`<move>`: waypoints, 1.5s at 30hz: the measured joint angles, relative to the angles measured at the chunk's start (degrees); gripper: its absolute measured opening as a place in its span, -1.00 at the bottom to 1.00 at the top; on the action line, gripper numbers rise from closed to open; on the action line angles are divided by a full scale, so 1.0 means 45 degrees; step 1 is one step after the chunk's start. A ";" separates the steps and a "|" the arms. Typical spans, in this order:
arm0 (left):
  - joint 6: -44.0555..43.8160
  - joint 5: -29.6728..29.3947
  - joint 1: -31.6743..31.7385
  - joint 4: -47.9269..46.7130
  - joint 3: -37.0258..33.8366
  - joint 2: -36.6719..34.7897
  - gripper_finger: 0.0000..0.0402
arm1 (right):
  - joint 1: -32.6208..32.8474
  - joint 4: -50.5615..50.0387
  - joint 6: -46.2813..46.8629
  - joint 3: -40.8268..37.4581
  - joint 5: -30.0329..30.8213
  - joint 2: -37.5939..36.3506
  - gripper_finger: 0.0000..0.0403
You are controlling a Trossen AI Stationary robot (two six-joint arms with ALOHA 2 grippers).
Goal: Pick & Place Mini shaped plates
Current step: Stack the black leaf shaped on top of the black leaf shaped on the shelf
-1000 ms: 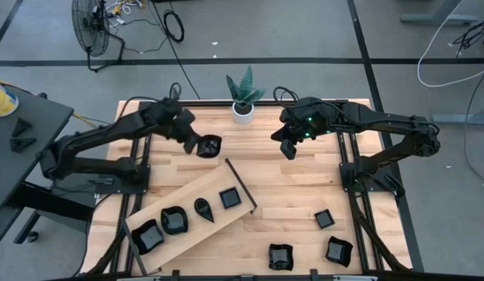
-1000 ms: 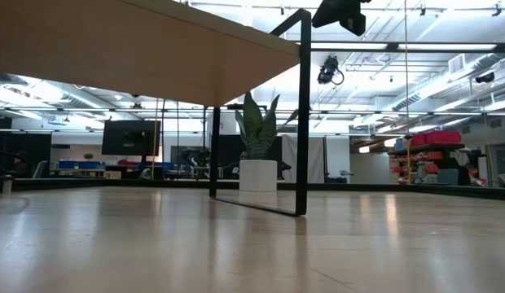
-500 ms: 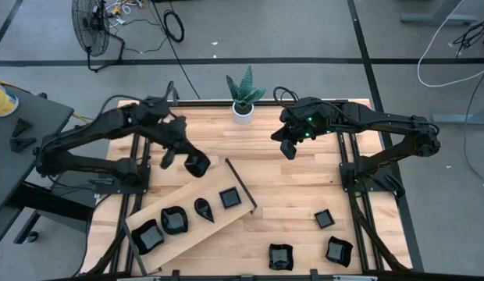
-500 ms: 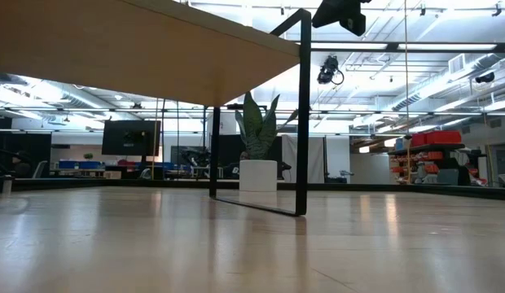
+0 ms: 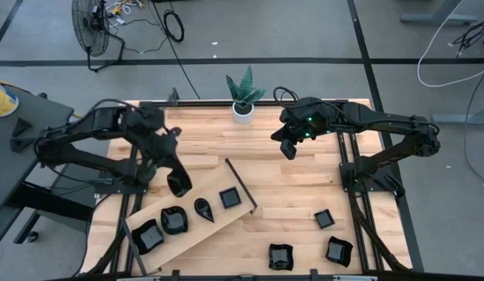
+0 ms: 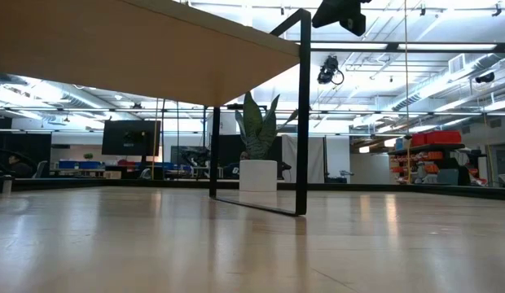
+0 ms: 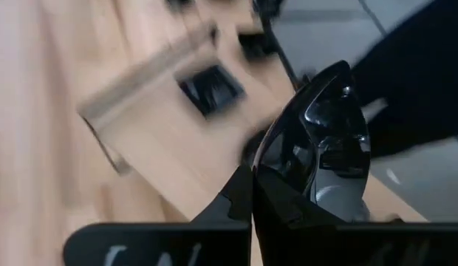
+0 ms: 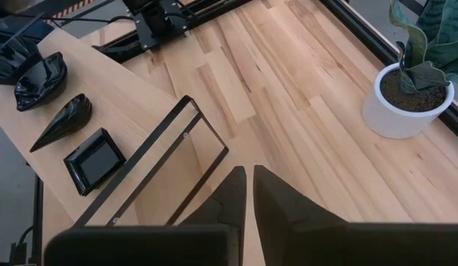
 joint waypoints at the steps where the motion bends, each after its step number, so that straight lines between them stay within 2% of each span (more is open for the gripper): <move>1: -0.0216 -0.0039 -0.0217 -0.0402 -0.0021 0.0126 -0.99 | -0.0005 0.0000 0.0000 0.0000 0.0000 0.0000 -0.85; 6: -0.0513 -0.0043 -0.1417 -0.1461 -0.0024 0.0990 -0.99 | -0.0005 0.0005 0.0000 -0.0005 0.0000 0.0000 -0.85; 19: -0.0441 -0.0020 -0.3538 -0.1820 -0.0024 0.3152 -0.99 | -0.0003 0.0013 0.0000 -0.0005 0.0000 0.0000 -0.85; 30: -0.0461 0.0077 -0.4038 -0.2044 -0.0024 0.4346 -0.99 | 0.0000 0.0005 -0.0009 -0.0005 0.0000 0.0000 -0.85; 37: -0.0493 0.0074 -0.4033 -0.2259 -0.0029 0.4570 -0.97 | 0.0000 0.0016 -0.0011 -0.0005 0.0001 0.0000 -0.85; 45: -0.0446 -0.0014 -0.4033 -0.2281 -0.0024 0.4548 -0.71 | -0.0003 0.0010 -0.0042 -0.0005 0.0002 0.0000 -0.85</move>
